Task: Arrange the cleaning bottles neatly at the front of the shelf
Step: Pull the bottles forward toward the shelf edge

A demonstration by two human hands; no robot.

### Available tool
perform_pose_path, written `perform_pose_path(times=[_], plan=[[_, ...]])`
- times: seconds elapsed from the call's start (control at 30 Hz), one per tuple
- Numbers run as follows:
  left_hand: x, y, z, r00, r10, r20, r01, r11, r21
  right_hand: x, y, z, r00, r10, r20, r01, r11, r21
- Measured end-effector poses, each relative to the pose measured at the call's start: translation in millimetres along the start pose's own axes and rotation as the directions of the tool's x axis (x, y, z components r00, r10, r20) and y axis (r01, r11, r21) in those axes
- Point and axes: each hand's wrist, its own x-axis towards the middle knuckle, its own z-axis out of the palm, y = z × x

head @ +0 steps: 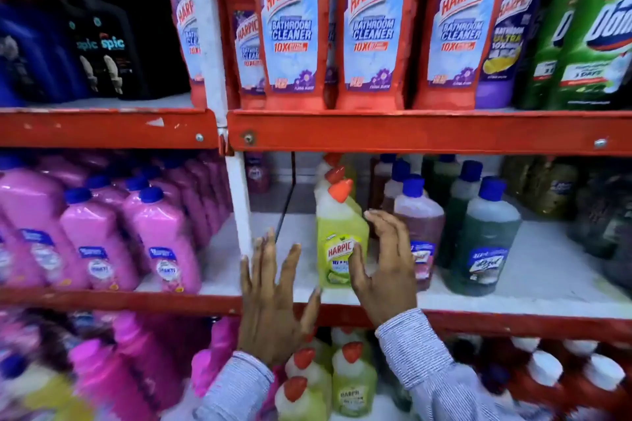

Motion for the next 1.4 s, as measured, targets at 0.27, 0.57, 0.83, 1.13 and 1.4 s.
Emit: perform_pose_path(times=[0.27,0.57,0.83,1.13,1.4], plan=[[-33,-19,54,0.974,0.029,0.223,-0.05,0.995,0.089,-4,-1,52,0.85,0.508,0.135,-0.481,0.856,-0.191],[-39,-25,68,0.976,0.074,0.204,-0.093,0.992,0.086,-1,4,71,0.822,0.559,0.111,-0.533,0.823,-0.193],[-40,-22,65,0.986,0.036,0.166,-0.038,0.999,0.012,-14,-1,50,0.85,0.514,0.117,-0.485,0.849,-0.209],[-41,-21,65,0.981,-0.008,0.193,0.011,1.0,-0.015,-19,-4,36,0.847,0.506,0.166,-0.472,0.857,-0.206],[-41,-16,63,0.99,-0.035,0.139,0.038,0.999,-0.019,-34,37,-7,0.877,0.421,-0.233,-0.43,0.903,0.015]])
